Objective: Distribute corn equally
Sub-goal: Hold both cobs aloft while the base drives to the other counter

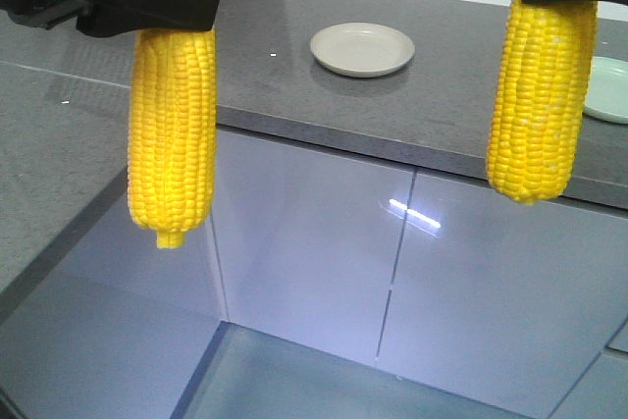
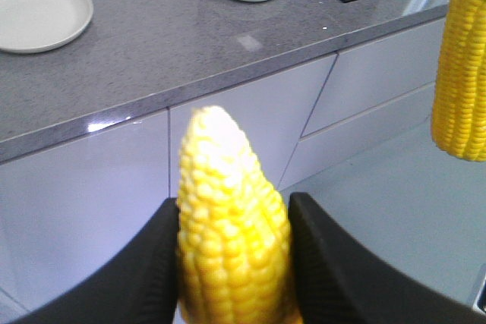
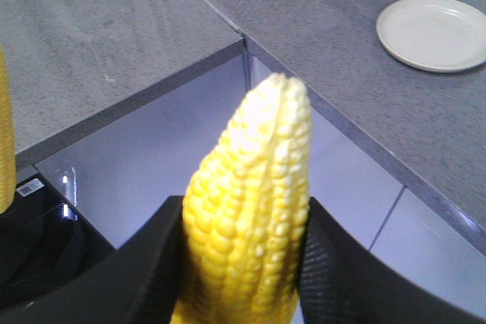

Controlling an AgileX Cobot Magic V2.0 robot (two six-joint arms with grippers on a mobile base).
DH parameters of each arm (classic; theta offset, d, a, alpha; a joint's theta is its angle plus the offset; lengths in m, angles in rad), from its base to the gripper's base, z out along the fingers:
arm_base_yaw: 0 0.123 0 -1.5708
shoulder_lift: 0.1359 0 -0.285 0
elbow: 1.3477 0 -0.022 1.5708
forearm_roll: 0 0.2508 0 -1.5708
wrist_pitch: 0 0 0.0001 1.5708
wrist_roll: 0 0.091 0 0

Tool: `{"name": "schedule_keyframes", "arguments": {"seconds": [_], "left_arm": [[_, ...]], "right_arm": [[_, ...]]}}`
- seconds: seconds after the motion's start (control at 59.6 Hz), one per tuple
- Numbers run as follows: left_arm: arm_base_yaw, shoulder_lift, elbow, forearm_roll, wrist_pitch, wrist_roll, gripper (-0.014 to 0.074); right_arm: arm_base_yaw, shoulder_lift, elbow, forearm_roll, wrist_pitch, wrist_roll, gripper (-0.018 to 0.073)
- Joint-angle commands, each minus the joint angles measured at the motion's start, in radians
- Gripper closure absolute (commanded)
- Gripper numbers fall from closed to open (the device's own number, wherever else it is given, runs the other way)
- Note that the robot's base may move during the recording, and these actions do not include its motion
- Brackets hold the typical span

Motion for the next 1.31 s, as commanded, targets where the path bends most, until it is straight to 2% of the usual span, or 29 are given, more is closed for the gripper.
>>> {"name": "schedule_keyframes", "arguments": {"seconds": [0.0,1.291], "left_arm": [[-0.004,-0.029,-0.031,-0.035,-0.056,-0.005,0.0603],[-0.004,-0.029,-0.031,-0.035,-0.056,-0.005,0.0603]], "right_arm": [[-0.008,-0.018,-0.026,0.028,-0.059,-0.008,0.0564],[-0.008,-0.018,-0.026,0.028,-0.058,-0.008,0.0564]]}}
